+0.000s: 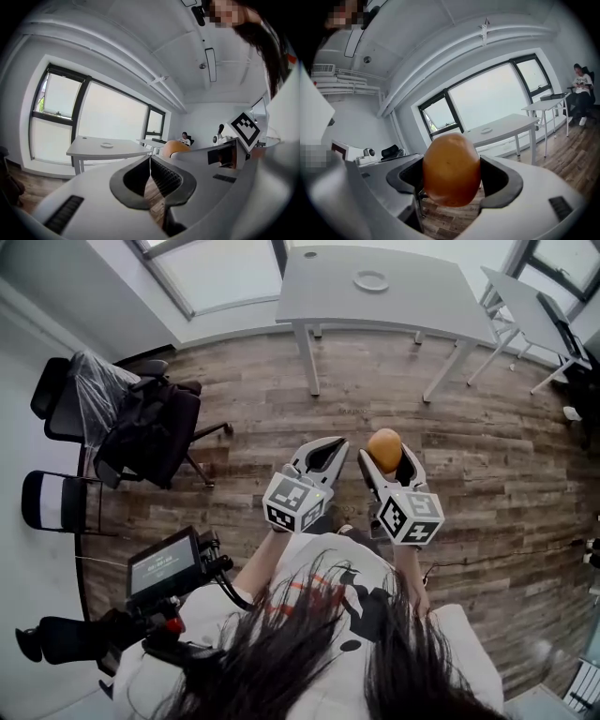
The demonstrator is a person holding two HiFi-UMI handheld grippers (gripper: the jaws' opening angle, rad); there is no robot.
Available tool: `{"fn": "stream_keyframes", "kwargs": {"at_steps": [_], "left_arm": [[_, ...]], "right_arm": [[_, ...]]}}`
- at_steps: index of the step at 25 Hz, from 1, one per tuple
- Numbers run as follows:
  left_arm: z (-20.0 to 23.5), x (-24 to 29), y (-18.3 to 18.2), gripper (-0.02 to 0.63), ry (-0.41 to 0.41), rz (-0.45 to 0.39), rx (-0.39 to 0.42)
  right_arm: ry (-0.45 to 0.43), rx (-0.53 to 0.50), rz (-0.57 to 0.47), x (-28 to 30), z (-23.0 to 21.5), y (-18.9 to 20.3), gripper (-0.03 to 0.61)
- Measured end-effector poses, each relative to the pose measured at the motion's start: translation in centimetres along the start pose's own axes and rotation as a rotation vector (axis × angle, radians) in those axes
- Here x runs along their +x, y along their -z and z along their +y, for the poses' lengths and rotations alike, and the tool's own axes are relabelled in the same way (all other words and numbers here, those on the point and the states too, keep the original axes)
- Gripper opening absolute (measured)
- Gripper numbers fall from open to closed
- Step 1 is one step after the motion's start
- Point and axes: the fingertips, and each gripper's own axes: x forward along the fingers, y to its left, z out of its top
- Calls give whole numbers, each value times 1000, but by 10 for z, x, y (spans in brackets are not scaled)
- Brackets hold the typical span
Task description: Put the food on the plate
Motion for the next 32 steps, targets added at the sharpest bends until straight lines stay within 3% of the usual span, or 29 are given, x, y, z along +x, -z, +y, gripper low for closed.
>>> {"fn": "stream_keyframes", "kwargs": {"at_steps": [32], "left_arm": [[-4, 4, 1, 6, 7, -9, -18]], "right_arm": [[-3, 0, 14, -2, -6, 0, 371]]}}
